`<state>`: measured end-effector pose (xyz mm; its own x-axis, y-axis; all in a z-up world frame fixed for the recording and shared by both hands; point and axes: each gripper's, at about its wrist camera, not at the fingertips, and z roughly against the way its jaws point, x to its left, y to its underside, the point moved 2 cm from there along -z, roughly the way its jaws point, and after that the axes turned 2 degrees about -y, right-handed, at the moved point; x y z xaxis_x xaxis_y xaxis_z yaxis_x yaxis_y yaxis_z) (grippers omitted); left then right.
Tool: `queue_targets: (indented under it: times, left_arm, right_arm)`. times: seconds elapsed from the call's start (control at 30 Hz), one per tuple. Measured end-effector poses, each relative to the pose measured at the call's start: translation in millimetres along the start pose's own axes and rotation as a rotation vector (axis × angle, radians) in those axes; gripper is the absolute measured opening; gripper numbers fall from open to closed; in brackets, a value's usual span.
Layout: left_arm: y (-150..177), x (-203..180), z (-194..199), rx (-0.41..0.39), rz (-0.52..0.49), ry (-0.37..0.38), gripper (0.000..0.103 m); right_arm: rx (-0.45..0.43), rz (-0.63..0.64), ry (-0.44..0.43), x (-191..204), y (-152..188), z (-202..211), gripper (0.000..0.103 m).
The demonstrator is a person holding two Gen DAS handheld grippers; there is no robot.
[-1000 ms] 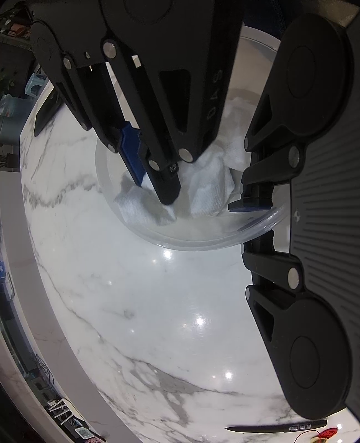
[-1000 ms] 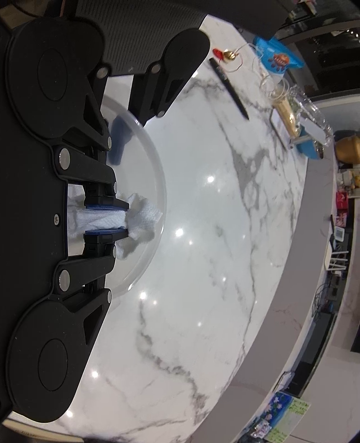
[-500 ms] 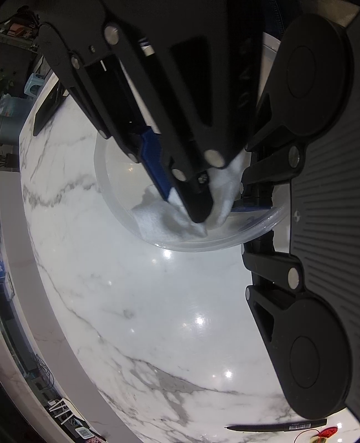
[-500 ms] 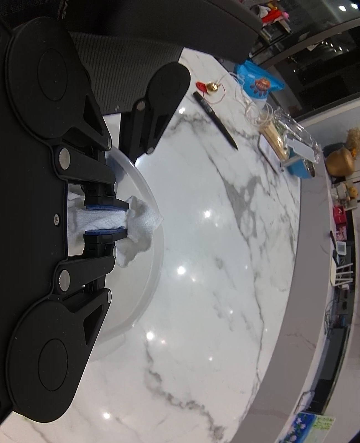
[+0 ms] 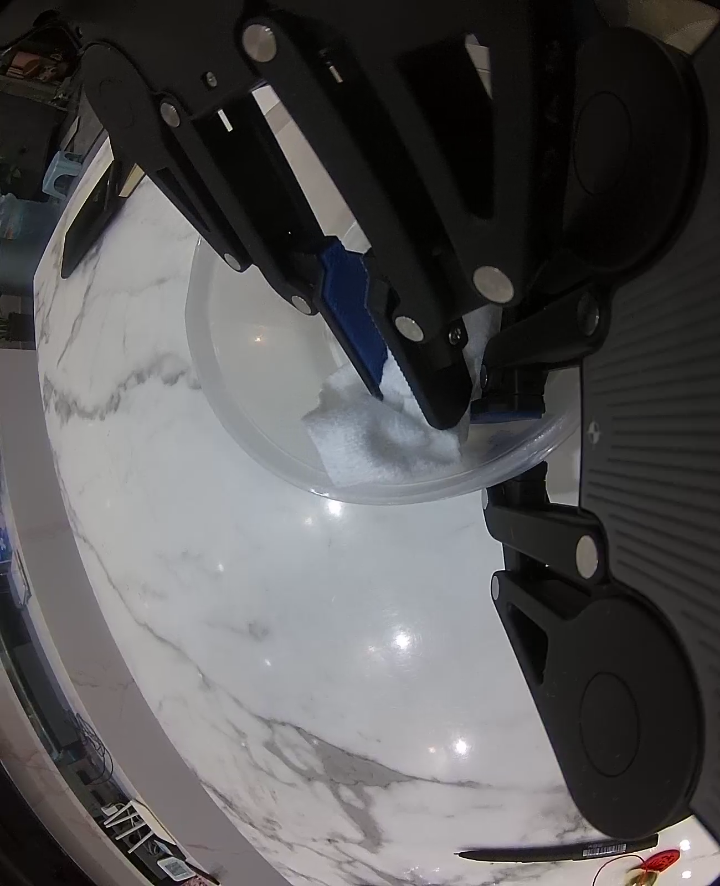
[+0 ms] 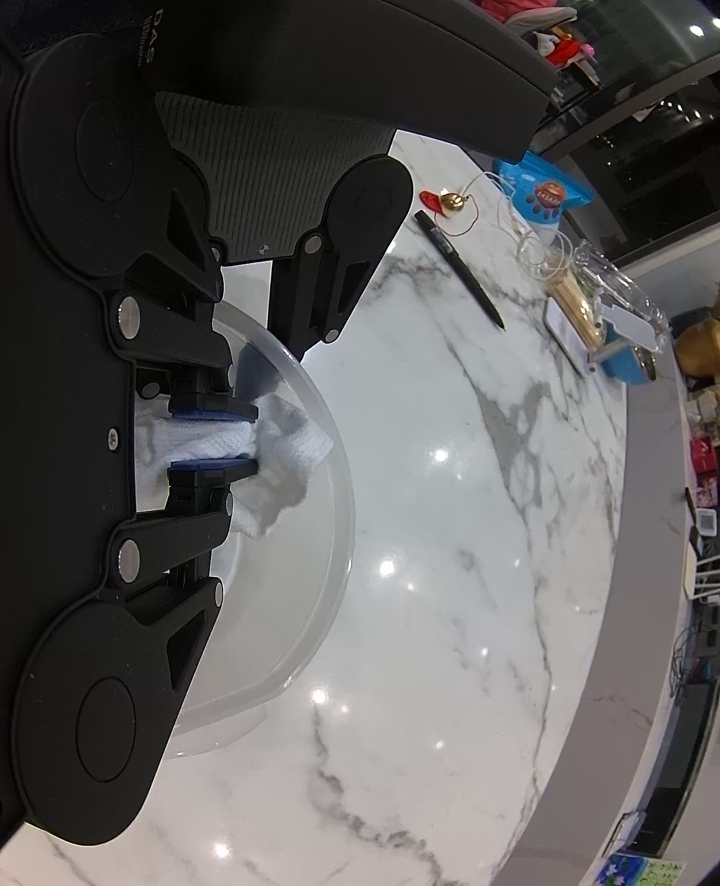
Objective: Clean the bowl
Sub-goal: 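Wipe the bowl's inner wall with the cloth in the right gripper, then lower the cloth in the right gripper and wipe the bowl bottom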
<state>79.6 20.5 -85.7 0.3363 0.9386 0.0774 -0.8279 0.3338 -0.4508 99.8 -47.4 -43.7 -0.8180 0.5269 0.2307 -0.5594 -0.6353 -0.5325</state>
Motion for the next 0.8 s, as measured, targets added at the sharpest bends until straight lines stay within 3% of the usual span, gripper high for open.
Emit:
queue_targets:
  times: [0.27, 0.4, 0.57, 0.8]
  left_arm:
    - [-1, 4, -3, 0.002, -0.003, -0.003, 0.009]
    - [-1, 5, -5, 0.002, -0.007, -0.01, 0.009]
    - [-1, 9, -8, 0.004, -0.002, -0.008, 0.009]
    - [-4, 13, -14, 0.008, 0.01, -0.012, 0.009]
  right_arm:
    - [-0.008, 0.091, 0.143, 5, 1, 4, 0.011]
    - [0.014, 0.173, 0.258, 6, 5, -1, 0.011]
    - [0.086, 0.208, 0.305, 1, 12, -11, 0.011]
    - [0.171, 0.238, 0.282, 5, 20, -18, 0.011]
